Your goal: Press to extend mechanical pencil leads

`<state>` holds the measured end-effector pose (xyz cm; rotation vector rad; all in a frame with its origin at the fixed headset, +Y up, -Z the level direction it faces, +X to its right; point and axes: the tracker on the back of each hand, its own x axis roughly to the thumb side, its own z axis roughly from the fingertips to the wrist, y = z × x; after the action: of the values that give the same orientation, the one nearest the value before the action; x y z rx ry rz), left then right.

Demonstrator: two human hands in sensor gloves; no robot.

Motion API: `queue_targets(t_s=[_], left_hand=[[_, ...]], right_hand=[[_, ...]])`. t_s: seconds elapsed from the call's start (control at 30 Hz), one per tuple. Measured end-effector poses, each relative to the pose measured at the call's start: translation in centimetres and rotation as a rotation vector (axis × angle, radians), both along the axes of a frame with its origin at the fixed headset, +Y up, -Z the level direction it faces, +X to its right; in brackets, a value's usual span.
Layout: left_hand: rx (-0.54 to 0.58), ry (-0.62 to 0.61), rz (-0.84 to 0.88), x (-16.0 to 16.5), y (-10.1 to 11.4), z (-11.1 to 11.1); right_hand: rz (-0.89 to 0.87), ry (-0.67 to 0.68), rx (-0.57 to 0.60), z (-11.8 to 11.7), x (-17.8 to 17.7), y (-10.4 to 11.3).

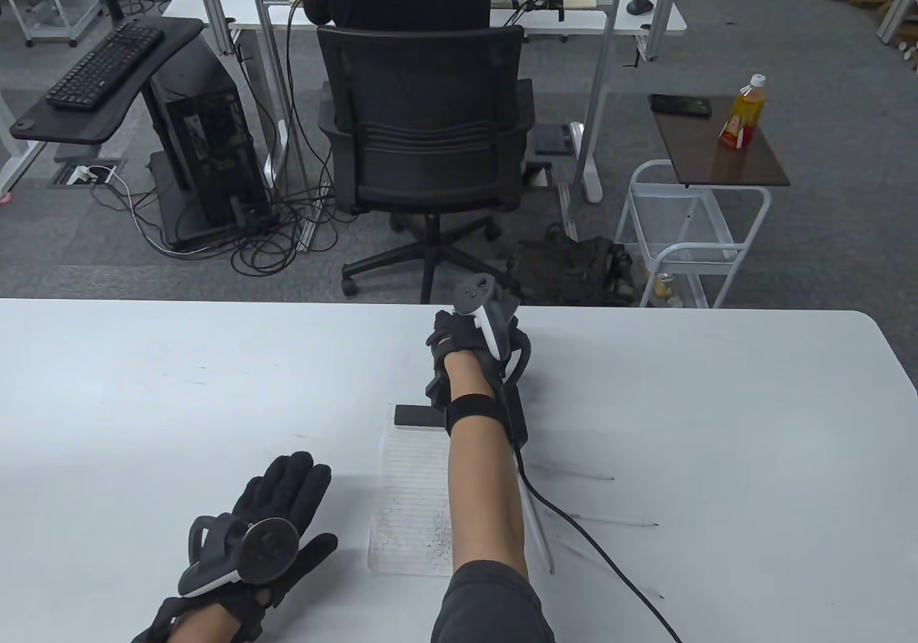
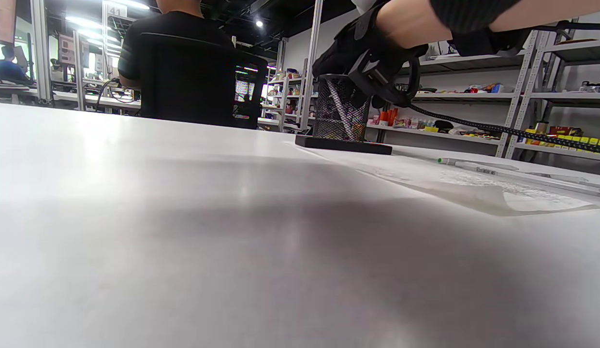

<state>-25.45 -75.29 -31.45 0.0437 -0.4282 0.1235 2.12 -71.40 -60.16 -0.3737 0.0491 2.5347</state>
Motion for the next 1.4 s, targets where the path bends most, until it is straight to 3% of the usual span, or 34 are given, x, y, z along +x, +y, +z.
queue_targets(t_s=[0.23,0.47,0.5,0.67,0.77,0.83,0.9,1.1,1.3,1.4], left_hand=[[-0.005,0.006,0.001,-0.1,0.0,0.0],[-0.005,0.005,0.004,-0.2,0.0,-0.1],[0.000,0.008,0.008,-0.4,0.1,-0.1],[0.021,0.009,0.023,-0.6,0.6,0.0],[0.020,0.004,0.019,-0.4,0.5,0.0],[0.015,0.000,0.016,-0.3,0.4,0.0],[0.011,-0.001,0.014,-0.3,0.3,-0.1],[0.020,0.001,0.015,-0.3,0.4,0.1],[0.036,-0.024,0.010,0.5,0.8,0.5],[0.041,-0.034,0.005,0.8,0.8,0.6]], right_hand=[[-0.037,0.031,0.039,0.0,0.2,0.6],[-0.191,0.153,0.194,2.0,1.2,3.8],[-0.297,0.211,0.233,2.6,1.5,4.6],[-0.507,0.327,0.357,6.4,2.8,7.4],[-0.703,0.369,0.379,9.3,4.0,7.8],[-0.842,0.398,0.406,11.0,4.8,7.3],[-0.955,0.428,0.362,12.9,5.3,6.3],[-1.128,0.439,0.332,17.3,5.8,1.9],[-1.244,0.441,0.301,19.4,6.2,-3.0],[-1.336,0.426,0.347,19.7,6.7,-4.0]])
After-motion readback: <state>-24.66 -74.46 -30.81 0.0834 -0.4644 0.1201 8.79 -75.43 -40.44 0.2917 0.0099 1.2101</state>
